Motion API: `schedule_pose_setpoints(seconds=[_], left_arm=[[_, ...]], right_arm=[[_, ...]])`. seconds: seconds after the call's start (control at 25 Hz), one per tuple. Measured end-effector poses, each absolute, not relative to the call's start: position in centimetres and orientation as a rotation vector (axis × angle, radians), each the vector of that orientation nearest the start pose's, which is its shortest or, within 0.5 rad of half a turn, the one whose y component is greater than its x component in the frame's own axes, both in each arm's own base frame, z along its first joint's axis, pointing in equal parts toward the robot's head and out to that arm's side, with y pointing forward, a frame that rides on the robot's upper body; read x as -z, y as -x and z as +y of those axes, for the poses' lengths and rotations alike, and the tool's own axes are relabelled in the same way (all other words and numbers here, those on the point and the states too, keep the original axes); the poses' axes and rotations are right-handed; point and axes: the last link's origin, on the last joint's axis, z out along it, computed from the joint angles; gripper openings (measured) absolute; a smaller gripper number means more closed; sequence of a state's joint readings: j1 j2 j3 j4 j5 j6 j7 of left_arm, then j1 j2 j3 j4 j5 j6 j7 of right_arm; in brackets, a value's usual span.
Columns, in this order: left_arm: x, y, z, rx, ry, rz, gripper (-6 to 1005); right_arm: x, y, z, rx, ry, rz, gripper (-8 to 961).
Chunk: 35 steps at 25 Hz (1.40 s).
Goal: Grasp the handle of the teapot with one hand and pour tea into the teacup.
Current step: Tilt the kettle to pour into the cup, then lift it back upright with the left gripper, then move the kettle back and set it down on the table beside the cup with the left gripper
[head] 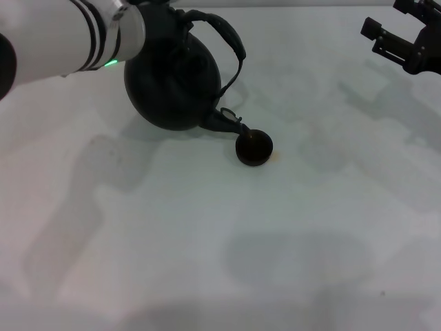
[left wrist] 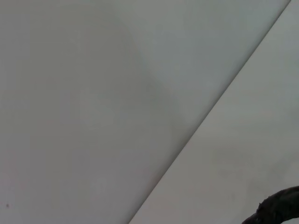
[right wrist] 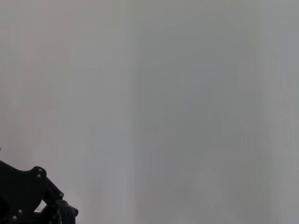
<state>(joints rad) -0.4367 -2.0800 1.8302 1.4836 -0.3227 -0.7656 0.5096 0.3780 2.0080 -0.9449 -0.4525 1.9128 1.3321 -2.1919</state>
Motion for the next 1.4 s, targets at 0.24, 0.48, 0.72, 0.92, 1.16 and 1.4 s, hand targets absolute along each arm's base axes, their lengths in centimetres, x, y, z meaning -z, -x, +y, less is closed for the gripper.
schedule_pose_setpoints(seconds=[0.24, 0.48, 0.72, 0.92, 1.16, 1.4], left_arm=[[3.8, 13.0, 37.6, -0.112, 2.314, -0.221, 120], [3.4, 13.3, 37.4, -0.022, 2.303, -0.309, 122], [1.5, 14.8, 37.2, 0.115, 2.267, -0.440, 122], [-0.5, 16.4, 36.5, 0.270, 2.269, -0.500, 122], [-2.5, 18.3, 35.1, 0.487, 2.313, -0.517, 121], [-4.2, 21.8, 34.2, 0.694, 2.287, -0.588, 121]], right_arm=[[-3.0, -30.3, 33.3, -0.903, 2.171, 0.483, 836], [-2.9, -30.5, 33.4, -0.891, 2.166, 0.494, 836], [-2.9, -30.6, 33.3, -0.889, 2.165, 0.500, 835], [-2.9, -30.6, 33.4, -0.882, 2.167, 0.502, 835], [-2.8, -30.6, 33.4, -0.880, 2.173, 0.508, 835], [-2.7, -30.7, 33.3, -0.877, 2.177, 0.510, 835]])
